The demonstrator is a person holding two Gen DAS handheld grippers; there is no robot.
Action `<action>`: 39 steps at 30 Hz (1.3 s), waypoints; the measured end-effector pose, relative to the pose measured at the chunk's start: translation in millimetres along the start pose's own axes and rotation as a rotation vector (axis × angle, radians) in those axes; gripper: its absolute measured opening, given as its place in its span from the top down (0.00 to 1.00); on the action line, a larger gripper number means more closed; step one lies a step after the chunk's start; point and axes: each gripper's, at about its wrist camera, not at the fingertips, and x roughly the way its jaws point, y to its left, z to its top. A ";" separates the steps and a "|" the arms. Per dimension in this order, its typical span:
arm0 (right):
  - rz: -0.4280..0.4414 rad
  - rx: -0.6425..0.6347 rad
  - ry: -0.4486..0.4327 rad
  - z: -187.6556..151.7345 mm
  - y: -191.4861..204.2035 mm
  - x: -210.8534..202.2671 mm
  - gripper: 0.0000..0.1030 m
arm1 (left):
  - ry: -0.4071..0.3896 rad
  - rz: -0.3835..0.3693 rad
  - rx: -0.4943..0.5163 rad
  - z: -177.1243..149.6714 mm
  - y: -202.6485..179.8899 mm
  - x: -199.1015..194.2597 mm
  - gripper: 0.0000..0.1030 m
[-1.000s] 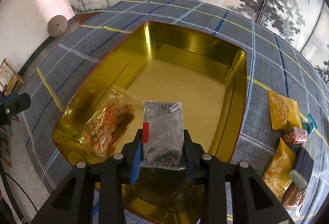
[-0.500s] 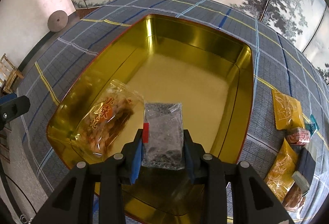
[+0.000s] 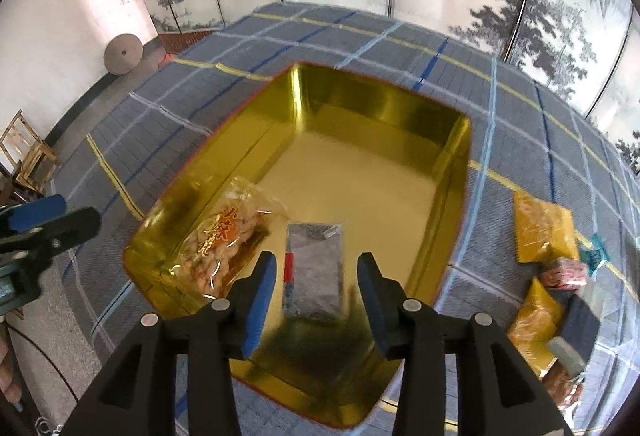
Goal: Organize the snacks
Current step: 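Move left tool back to snack pile while right tool approaches green stick snack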
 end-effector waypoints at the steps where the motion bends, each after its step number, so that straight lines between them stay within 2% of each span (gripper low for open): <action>1: -0.001 0.004 -0.009 -1.1 -3.8 -5.0 0.57 | -0.001 -0.003 0.005 -0.1 -3.2 -0.4 0.38; 9: -0.044 0.108 -0.050 -20.4 -67.6 -44.6 0.57 | -0.003 -0.046 0.086 -3.7 -46.4 -3.3 0.38; 16: -0.166 0.250 -0.071 -51.0 -157.4 -75.5 0.57 | -0.002 -0.079 0.156 -9.1 -85.6 -5.8 0.37; 18: -0.198 0.299 -0.058 -64.3 -185.6 -80.9 0.57 | -0.003 -0.089 0.179 -10.7 -98.4 -6.4 0.37; 23: -0.228 0.365 -0.003 -96.3 -221.2 -79.9 0.57 | 0.003 -0.115 0.228 -15.4 -126.7 -4.8 0.37; 31: -0.166 0.423 0.043 -122.9 -234.5 -61.4 0.57 | 0.027 -0.137 0.305 -29.3 -166.4 0.3 0.36; 39: -0.202 0.383 0.043 -132.7 -233.9 -61.4 0.57 | 0.052 -0.171 0.364 -45.6 -200.4 8.0 0.36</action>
